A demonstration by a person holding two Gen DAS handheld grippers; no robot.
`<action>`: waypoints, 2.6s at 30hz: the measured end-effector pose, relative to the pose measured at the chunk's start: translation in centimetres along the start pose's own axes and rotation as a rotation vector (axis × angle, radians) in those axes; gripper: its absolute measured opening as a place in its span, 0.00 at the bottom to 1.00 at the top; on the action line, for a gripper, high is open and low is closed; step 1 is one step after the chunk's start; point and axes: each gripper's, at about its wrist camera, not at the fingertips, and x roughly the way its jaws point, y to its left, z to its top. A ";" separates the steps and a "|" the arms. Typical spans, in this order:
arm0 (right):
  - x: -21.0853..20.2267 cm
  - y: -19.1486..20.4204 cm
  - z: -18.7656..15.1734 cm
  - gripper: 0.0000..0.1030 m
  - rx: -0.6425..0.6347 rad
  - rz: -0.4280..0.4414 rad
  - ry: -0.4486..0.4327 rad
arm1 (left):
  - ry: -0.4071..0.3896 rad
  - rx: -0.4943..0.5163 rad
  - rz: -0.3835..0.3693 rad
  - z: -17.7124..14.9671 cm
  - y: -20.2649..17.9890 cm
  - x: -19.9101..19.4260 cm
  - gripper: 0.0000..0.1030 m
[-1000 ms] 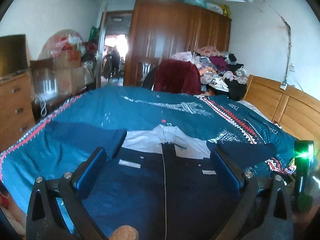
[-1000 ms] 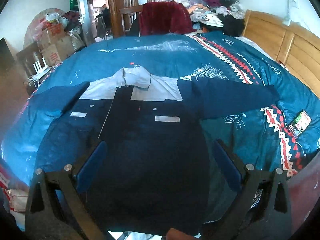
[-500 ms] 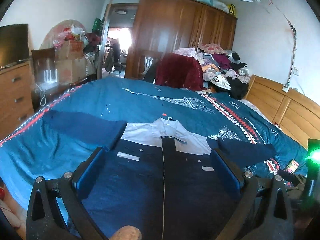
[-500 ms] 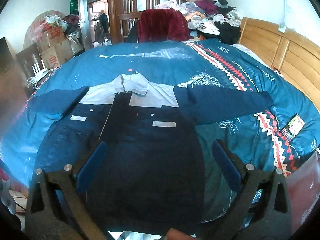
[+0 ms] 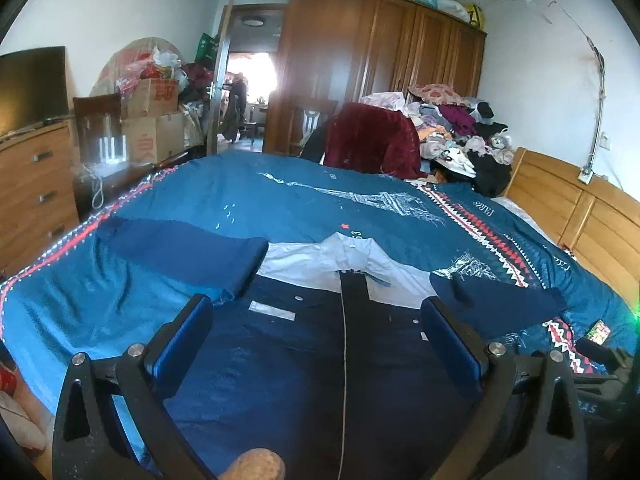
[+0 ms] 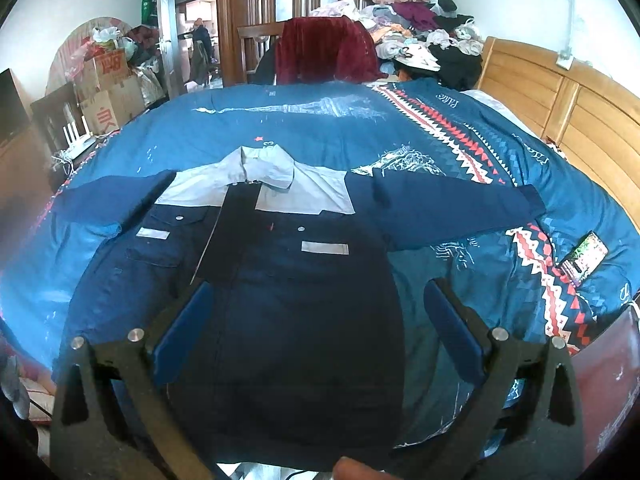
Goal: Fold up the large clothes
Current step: 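Move both tools over the laid-out navy jacket body, then grasp the navy jacket sleeve cuff with the right gripper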
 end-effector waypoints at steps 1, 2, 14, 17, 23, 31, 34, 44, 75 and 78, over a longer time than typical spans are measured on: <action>0.3 0.0 -0.1 1.00 -0.005 -0.001 0.004 | 0.003 0.003 0.002 -0.1 -0.1 0.2 1.00; 0.9 -0.1 -0.3 1.00 -0.012 -0.004 0.010 | 0.004 0.010 0.005 -0.3 -0.2 0.5 1.00; 19.0 -0.9 -8.9 1.00 -0.114 -0.017 0.378 | 0.371 0.218 0.150 -10.4 1.2 17.3 1.00; 18.8 -1.7 -9.3 1.00 -0.053 0.006 0.356 | 0.464 0.226 0.203 -12.3 2.5 20.3 1.00; 18.5 -2.7 -10.7 1.00 0.004 0.050 0.298 | 0.474 0.241 0.219 -14.0 2.8 21.3 1.00; 18.4 -2.7 -9.3 1.00 -0.059 0.115 0.361 | 0.486 0.241 0.216 -13.8 3.0 21.1 1.00; 16.7 -5.3 -6.9 1.00 -0.074 0.137 0.318 | 0.473 0.237 0.204 -12.9 2.4 20.5 1.00; 20.2 -32.5 3.9 1.00 0.238 0.001 0.187 | 0.340 0.261 0.114 -7.5 -3.8 21.8 1.00; 29.4 -54.0 2.4 0.87 0.910 0.175 0.203 | 0.518 0.228 0.065 -10.9 -5.8 32.8 1.00; 30.2 -54.1 3.6 0.73 0.880 0.179 0.196 | 0.514 0.230 0.065 -10.8 -5.8 32.8 1.00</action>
